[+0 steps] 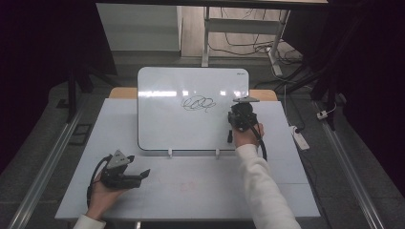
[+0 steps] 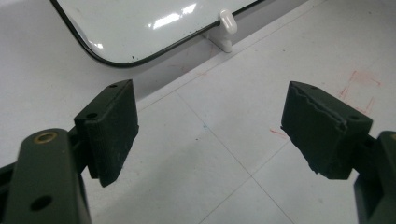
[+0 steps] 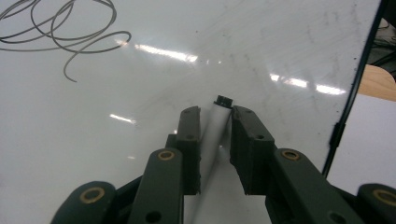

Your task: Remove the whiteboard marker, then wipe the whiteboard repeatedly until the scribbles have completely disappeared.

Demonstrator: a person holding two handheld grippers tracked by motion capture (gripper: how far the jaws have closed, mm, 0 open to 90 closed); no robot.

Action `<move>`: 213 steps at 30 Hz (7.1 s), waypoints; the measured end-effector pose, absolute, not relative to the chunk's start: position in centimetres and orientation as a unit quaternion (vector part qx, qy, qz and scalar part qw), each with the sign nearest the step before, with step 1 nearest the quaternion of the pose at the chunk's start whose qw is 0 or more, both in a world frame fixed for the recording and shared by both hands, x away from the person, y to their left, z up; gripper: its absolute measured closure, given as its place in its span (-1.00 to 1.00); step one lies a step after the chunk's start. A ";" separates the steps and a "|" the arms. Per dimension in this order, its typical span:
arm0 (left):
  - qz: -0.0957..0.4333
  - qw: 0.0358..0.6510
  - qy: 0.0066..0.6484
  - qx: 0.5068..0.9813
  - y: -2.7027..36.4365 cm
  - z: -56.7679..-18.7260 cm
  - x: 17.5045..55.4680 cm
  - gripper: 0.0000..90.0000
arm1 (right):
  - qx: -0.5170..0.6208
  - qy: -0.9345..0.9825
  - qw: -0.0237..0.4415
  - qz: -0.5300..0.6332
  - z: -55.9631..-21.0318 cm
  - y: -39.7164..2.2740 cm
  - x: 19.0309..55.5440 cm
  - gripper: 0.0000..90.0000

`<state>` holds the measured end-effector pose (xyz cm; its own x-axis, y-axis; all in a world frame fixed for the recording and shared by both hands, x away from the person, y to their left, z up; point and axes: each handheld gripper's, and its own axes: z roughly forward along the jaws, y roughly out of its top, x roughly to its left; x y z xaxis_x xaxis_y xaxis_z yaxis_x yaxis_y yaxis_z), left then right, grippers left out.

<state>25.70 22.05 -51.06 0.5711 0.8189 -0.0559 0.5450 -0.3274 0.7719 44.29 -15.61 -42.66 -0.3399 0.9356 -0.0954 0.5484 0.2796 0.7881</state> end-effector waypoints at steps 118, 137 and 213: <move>-0.009 0.560 0.312 0.767 10.9 -47.8 31.6 0.74 | 0.253 0.789 0.153 0.538 -43.9 -20.8 31.2 0.14; 0.046 0.616 0.329 0.714 14.5 -45.8 32.1 0.73 | 0.318 0.786 0.177 0.500 -48.8 -31.9 30.0 0.00; 0.232 0.585 0.346 0.696 3.5 -45.1 46.3 0.74 | 0.304 0.803 0.167 0.484 -49.4 -29.9 29.9 0.03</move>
<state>46.34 3.54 -45.11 0.6521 0.7537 -0.0816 0.2103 -0.0764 0.9747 29.92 -29.88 -49.39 -0.7598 0.6496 0.0269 0.3270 0.3461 0.8793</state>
